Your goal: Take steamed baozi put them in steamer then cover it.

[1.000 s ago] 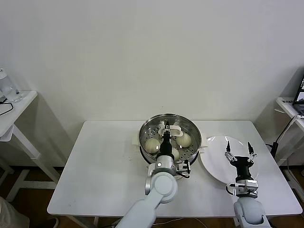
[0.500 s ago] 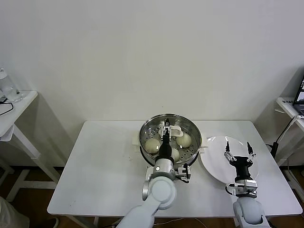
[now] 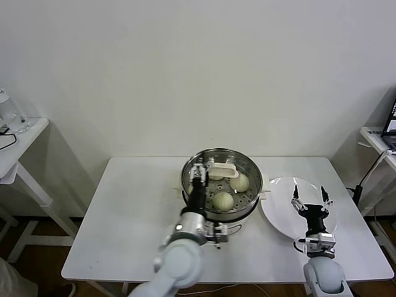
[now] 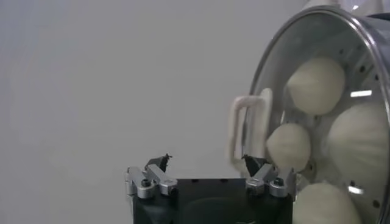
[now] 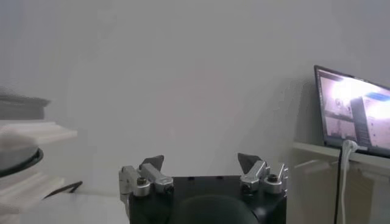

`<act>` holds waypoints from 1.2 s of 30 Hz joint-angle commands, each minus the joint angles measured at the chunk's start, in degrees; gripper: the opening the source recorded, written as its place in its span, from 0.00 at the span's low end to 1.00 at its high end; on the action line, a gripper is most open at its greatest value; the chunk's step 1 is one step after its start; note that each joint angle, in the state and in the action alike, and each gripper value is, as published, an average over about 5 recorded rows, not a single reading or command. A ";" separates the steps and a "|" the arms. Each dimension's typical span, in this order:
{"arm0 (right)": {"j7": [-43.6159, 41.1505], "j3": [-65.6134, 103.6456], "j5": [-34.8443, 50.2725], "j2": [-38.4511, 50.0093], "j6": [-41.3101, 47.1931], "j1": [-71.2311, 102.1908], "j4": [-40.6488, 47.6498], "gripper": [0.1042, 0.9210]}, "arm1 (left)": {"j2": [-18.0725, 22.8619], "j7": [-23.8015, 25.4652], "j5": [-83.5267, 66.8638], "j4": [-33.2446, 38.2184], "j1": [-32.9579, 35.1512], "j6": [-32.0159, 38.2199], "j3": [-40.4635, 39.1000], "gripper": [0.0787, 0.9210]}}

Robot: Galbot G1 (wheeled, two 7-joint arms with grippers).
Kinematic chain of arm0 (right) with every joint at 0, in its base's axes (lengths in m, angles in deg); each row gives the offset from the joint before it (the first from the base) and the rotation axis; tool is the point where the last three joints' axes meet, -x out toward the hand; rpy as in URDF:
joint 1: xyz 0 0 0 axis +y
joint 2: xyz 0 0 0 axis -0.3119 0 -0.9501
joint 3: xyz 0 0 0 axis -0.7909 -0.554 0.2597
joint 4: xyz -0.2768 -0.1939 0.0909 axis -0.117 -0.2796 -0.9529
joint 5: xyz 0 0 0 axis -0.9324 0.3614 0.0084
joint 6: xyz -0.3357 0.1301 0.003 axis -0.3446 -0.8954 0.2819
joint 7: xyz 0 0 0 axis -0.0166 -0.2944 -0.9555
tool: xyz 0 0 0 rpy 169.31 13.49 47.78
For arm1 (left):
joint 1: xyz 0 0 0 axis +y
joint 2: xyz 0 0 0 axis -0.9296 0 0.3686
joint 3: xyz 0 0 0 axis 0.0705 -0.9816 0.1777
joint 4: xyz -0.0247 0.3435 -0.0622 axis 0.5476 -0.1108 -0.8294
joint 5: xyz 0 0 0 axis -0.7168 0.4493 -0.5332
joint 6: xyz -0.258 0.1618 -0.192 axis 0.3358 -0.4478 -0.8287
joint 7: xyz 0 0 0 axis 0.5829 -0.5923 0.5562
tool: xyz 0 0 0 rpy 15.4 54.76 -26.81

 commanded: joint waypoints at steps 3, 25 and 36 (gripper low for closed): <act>-1.01 -0.72 10.20 0.51 5.99 2.98 -5.98 0.88 | -8.95 -26.07 -56.83 2.14 12.54 24.84 28.68 0.88; -2.83 2.25 10.55 0.41 5.48 8.82 -9.33 0.88 | -5.49 -12.27 -84.89 -15.19 19.89 48.62 38.34 0.88; -2.73 1.84 9.89 1.37 5.38 9.69 -9.40 0.88 | -5.09 -12.93 -77.87 -16.36 20.15 50.93 38.09 0.88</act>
